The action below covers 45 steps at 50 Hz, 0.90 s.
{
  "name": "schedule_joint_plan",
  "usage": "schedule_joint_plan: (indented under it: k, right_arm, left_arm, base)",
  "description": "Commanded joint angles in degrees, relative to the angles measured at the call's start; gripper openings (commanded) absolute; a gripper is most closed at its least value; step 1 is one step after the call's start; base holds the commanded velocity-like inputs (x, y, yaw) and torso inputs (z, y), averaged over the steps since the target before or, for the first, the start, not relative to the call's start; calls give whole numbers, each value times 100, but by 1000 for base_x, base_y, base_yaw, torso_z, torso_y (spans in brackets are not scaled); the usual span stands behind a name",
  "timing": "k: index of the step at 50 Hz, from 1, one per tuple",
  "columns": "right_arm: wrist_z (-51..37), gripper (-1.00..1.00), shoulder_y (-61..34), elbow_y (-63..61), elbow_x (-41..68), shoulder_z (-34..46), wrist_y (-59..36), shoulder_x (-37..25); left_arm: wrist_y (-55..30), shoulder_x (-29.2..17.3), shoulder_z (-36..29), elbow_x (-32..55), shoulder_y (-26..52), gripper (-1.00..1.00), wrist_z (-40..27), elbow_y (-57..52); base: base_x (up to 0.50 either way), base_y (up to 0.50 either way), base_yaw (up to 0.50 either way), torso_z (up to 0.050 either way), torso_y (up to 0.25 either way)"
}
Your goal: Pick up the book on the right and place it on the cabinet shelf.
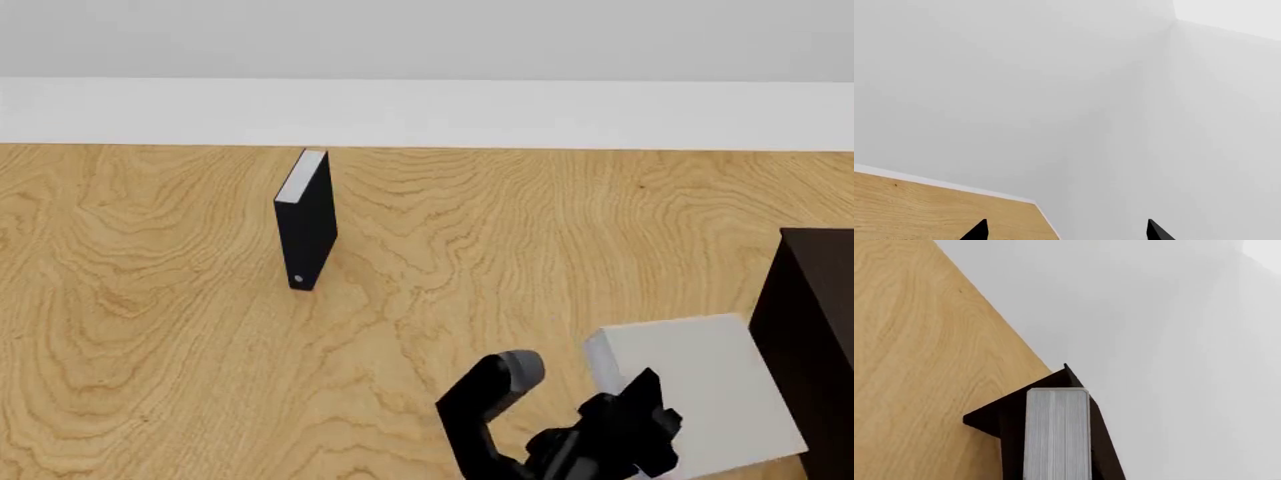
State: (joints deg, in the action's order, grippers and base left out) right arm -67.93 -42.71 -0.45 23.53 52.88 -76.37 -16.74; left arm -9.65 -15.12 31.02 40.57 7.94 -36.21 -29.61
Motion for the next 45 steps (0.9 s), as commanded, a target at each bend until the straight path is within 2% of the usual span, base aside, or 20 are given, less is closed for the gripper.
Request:
schedule_joint_plan:
  k: [1,12,36,45]
  right_arm:
    - [87,-100,-68,427,-351,-44,-136,82]
    - [-155,-100,-151,827,-532,-73,-410,163]
    - [60,-100,-239,1366,-590,214,-180,274]
    - [5,-100,-244,1271,-605,171,-301,244]
  left_arm:
    - [-23,-27,-13,102,3,100,14,37]
    - [-46,-61,-55,98,-2,100,-6,44]
    - [-116,-153,-155,-64,-33,100,-149,-37]
    - [-130,-176,-167,-80,-42,100,-186,-42]
  base:
    - [0,0,0,0,11]
    - [0,0,0,0,1]
    - [0,0,0,0,1]
    - [0,0,0,0,-178]
